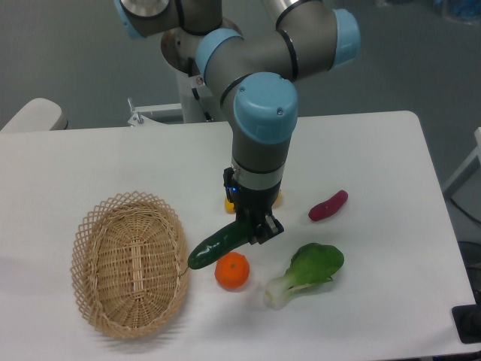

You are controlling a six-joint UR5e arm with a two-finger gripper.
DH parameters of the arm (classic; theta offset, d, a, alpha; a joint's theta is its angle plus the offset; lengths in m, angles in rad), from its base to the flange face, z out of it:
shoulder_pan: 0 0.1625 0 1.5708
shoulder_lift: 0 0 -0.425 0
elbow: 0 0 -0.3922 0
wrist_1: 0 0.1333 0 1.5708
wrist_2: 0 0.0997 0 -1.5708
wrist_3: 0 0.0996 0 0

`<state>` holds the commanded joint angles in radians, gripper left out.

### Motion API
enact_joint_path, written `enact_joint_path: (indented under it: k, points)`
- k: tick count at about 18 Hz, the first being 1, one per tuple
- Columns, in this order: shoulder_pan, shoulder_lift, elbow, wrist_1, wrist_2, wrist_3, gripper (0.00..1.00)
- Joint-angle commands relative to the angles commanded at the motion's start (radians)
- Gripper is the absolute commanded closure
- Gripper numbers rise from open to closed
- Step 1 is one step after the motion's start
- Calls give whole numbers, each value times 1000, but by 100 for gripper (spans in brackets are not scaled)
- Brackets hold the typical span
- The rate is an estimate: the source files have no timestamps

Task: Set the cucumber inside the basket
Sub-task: 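Lift the held green cucumber and carry it toward the wicker basket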

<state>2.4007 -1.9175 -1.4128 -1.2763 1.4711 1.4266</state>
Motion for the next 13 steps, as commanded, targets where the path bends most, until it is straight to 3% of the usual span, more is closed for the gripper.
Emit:
enact_joint_path:
  k: [8,13]
  points:
    - [-24,14,-26,0,5,-15,79]
    - [-89,21,-44,-11,20,-164,79]
